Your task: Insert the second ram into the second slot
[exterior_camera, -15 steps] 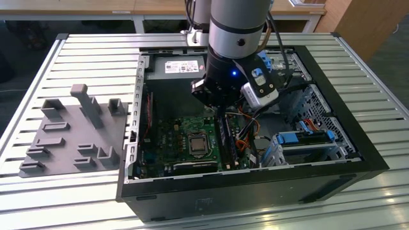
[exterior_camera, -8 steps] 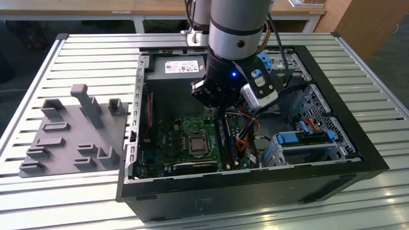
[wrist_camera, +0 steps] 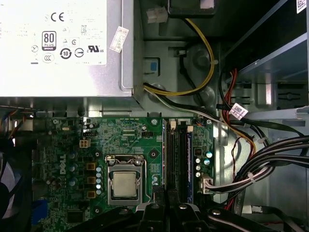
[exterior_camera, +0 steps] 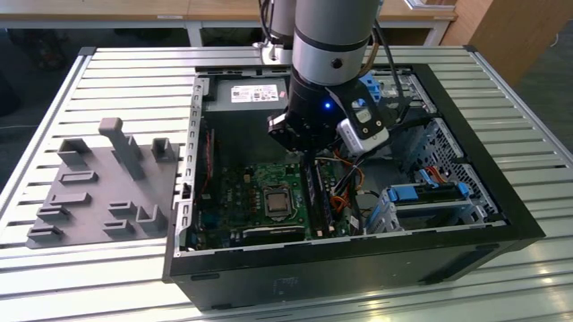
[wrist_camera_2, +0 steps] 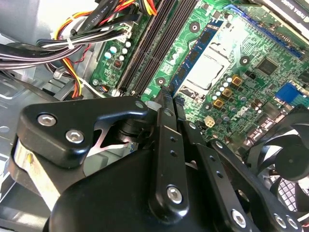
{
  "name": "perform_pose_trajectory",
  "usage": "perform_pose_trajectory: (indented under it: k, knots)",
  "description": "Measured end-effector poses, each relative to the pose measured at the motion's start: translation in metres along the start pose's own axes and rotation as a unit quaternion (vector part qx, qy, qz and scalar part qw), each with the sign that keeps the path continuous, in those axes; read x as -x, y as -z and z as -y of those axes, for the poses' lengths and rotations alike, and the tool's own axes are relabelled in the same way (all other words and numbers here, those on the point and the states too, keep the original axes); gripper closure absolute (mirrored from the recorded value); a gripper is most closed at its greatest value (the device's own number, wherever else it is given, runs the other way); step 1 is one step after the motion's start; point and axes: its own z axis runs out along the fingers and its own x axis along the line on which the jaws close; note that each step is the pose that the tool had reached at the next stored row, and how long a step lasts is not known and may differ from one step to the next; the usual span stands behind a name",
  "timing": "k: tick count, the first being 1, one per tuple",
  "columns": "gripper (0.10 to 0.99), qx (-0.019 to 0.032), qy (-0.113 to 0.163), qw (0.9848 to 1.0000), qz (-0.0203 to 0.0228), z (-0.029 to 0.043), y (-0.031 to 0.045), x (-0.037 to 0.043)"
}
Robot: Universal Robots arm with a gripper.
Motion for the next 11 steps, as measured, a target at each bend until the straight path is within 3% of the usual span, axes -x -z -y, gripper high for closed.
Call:
perform_pose_trajectory:
  k: [11]
  knots:
    - [0.949,0.0000,0.000,1.0000,-0.0001,0.0001,-0.0024,0.0000]
